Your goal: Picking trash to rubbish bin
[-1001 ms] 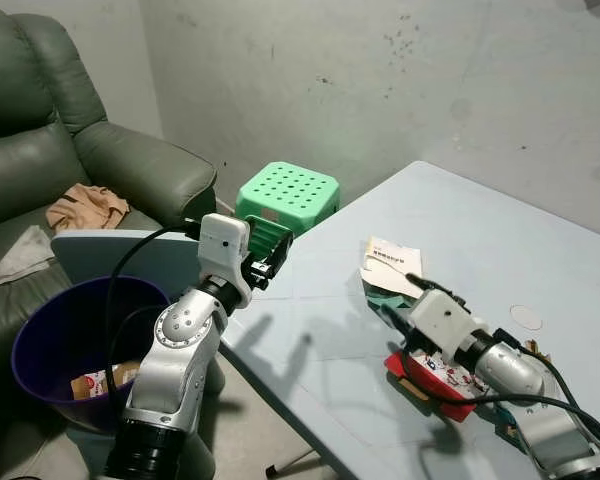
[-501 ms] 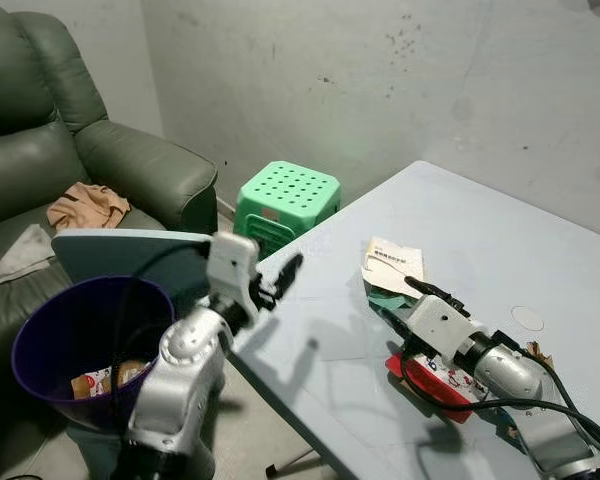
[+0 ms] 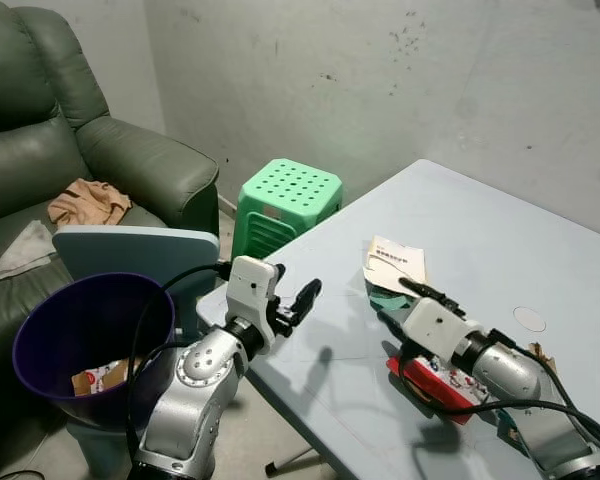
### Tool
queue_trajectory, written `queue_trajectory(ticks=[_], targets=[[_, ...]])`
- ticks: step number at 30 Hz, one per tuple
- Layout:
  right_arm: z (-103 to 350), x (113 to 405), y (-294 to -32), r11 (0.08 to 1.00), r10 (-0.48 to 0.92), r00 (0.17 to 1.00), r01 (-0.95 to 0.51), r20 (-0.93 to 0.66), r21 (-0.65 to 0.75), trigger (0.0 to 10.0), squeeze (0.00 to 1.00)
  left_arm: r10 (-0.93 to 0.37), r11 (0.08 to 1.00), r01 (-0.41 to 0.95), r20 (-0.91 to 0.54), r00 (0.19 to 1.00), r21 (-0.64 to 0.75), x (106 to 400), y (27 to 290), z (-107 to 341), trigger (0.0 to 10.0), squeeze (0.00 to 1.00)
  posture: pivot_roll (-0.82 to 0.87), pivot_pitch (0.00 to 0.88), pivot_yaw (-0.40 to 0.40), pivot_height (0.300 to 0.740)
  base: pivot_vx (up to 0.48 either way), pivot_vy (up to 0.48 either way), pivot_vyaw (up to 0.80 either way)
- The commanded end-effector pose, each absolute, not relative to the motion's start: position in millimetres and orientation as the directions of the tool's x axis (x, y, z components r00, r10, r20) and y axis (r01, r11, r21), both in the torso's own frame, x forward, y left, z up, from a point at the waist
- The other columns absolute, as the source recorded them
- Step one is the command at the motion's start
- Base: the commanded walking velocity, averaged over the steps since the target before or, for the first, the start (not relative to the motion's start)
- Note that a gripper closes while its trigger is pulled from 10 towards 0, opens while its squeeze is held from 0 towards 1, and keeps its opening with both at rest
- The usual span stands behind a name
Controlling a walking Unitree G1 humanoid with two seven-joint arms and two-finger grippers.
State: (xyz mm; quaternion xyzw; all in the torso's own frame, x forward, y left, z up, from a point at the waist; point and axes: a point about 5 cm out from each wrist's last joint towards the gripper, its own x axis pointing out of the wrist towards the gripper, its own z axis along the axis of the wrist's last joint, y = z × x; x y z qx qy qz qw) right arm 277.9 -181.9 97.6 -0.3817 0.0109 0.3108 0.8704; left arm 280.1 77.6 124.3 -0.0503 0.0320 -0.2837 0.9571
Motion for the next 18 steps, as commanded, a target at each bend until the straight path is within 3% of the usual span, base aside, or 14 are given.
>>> queue_trajectory(ticks=[1, 18], targets=[[96, 277, -185, 0.499, 0.534, 0.798, -0.565, -0.280, -0.658, 10.0, 0.00, -0.544, 0.835, 0.539, -0.016, 0.839, -0.107, 281, 77, 131, 10.0, 0.00, 0.05, 0.024, -0.093, 0.740, 0.000, 0.000, 0.00], [93, 297, -177, 0.517, 0.431, 0.871, -0.452, -0.235, -0.727, 10.0, 0.00, -0.533, 0.841, 0.528, -0.009, 0.846, -0.115, 281, 81, 136, 10.0, 0.00, 0.06, 0.031, -0.091, 0.740, 0.000, 0.000, 0.00]])
